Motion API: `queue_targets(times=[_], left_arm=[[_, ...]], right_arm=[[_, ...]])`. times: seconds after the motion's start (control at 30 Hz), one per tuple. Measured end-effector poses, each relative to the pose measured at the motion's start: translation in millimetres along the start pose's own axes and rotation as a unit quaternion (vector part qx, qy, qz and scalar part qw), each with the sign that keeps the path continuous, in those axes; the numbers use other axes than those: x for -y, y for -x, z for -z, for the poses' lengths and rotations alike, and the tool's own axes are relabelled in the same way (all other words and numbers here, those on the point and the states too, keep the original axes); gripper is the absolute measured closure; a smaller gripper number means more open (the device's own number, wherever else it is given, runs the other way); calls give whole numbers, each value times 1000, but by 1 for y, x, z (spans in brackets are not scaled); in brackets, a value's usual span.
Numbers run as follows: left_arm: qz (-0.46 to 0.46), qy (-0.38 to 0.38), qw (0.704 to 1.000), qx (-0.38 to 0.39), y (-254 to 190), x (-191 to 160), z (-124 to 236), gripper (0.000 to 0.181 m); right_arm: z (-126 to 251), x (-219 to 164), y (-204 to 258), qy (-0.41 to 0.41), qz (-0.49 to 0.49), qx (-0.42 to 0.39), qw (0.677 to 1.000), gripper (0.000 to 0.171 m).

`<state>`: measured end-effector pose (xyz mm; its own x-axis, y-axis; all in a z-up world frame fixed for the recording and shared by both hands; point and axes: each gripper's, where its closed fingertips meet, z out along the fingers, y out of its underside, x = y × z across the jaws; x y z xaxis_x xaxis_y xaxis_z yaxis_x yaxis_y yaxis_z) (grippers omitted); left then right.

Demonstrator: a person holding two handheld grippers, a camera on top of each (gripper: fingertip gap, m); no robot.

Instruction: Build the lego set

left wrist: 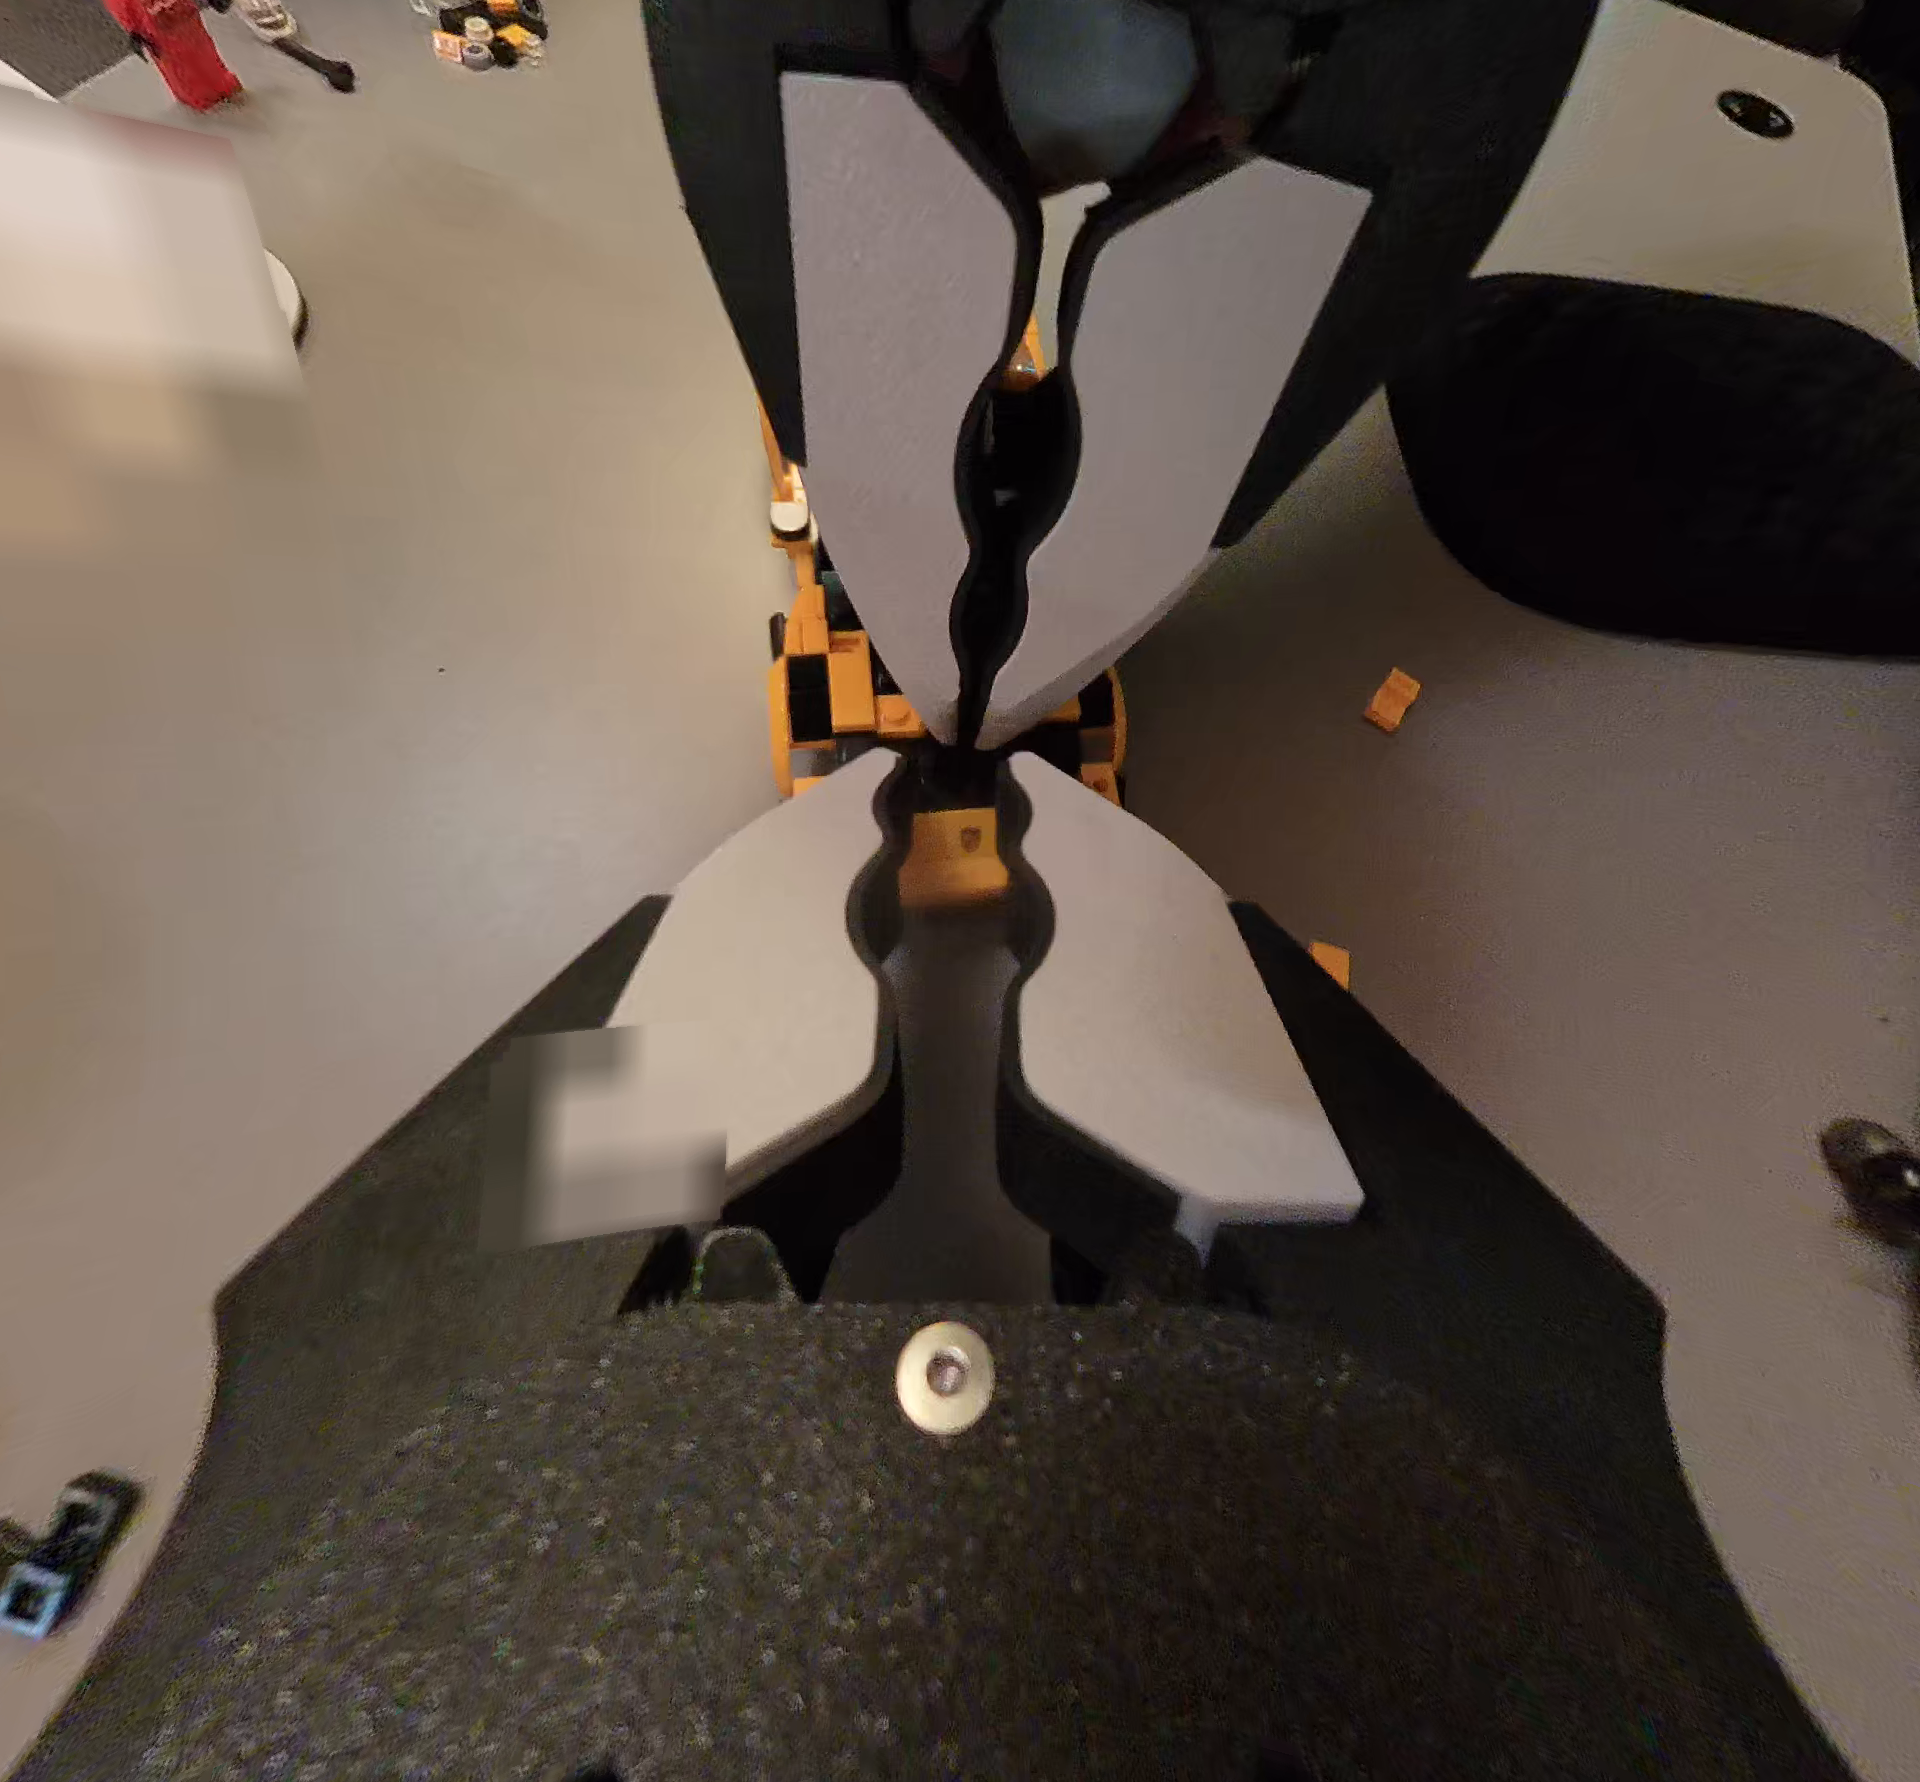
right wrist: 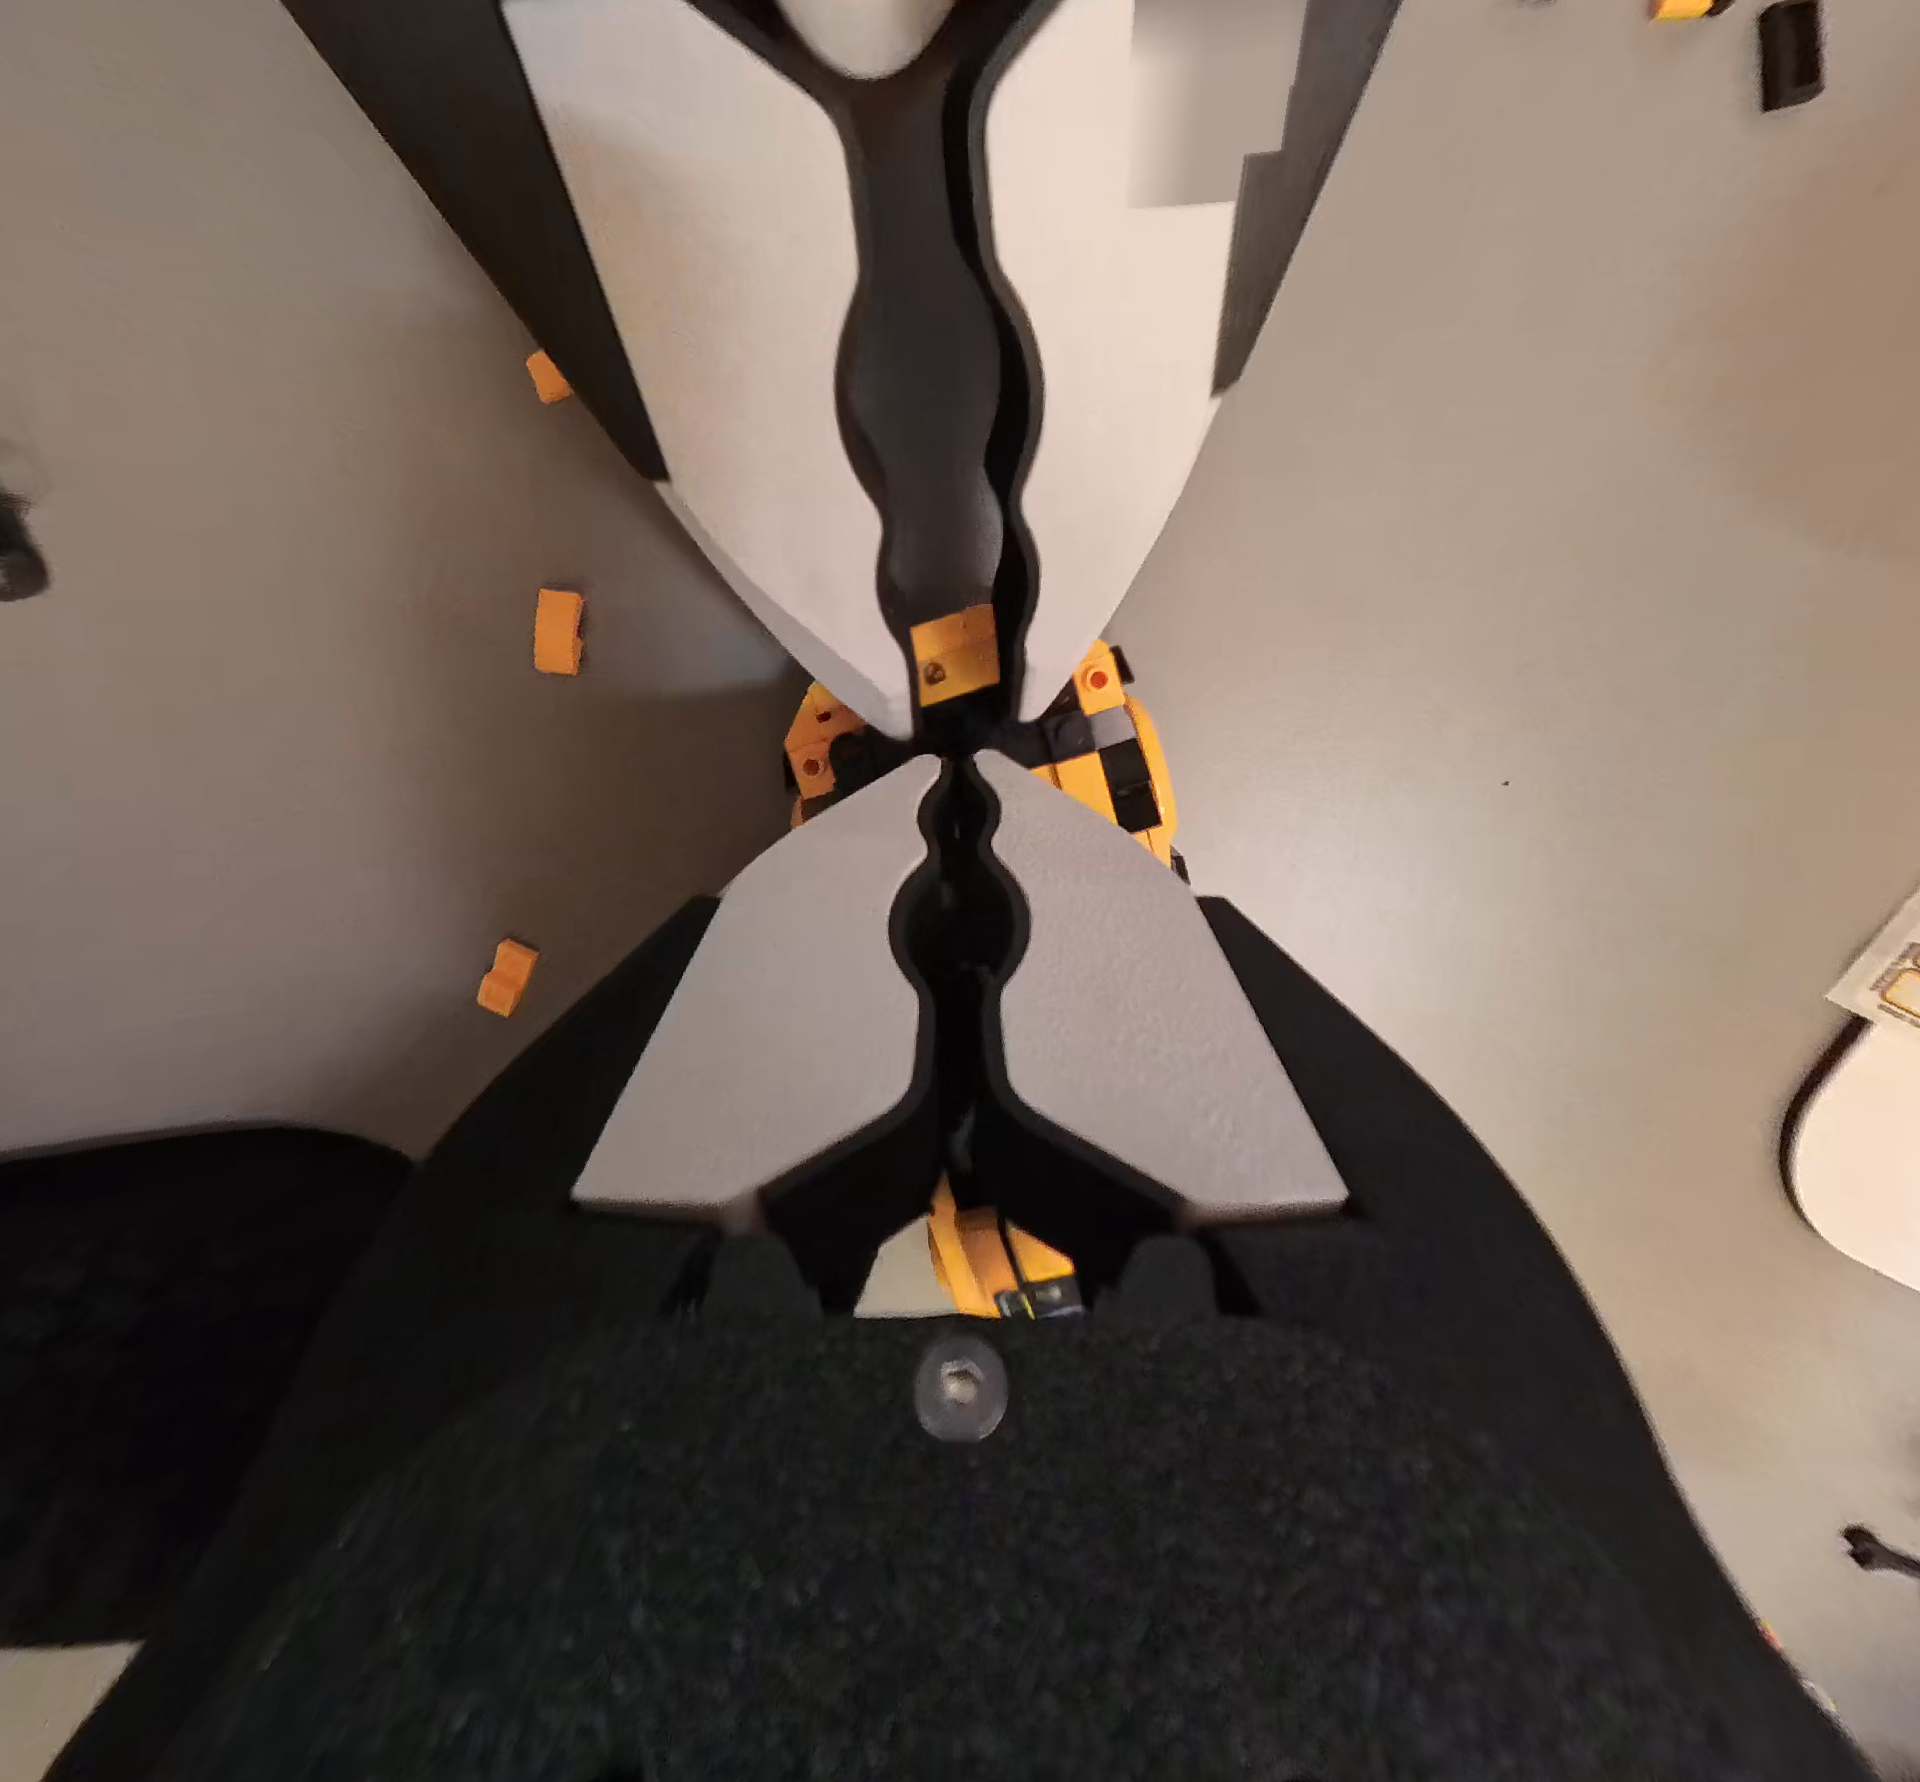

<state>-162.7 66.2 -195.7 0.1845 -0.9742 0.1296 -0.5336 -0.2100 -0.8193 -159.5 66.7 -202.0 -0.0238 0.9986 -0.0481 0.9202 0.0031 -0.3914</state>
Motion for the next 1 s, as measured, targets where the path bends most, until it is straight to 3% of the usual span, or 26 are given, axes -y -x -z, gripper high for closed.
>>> queue_targets(times=[0.27, 0.67, 1.0], left_arm=[[-55, 12, 998, -7, 2, -13, 1, 143], [-58, 5, 998, 4, 3, -13, 0, 150], [-56, 6, 998, 7, 5, -13, 0, 151]], right_arm=[[0, -1, 0, 23, -29, 34, 999, 170], [-1, -1, 2, 32, -36, 56, 997, 170], [6, -9, -9, 58, -34, 4, 998, 171]])
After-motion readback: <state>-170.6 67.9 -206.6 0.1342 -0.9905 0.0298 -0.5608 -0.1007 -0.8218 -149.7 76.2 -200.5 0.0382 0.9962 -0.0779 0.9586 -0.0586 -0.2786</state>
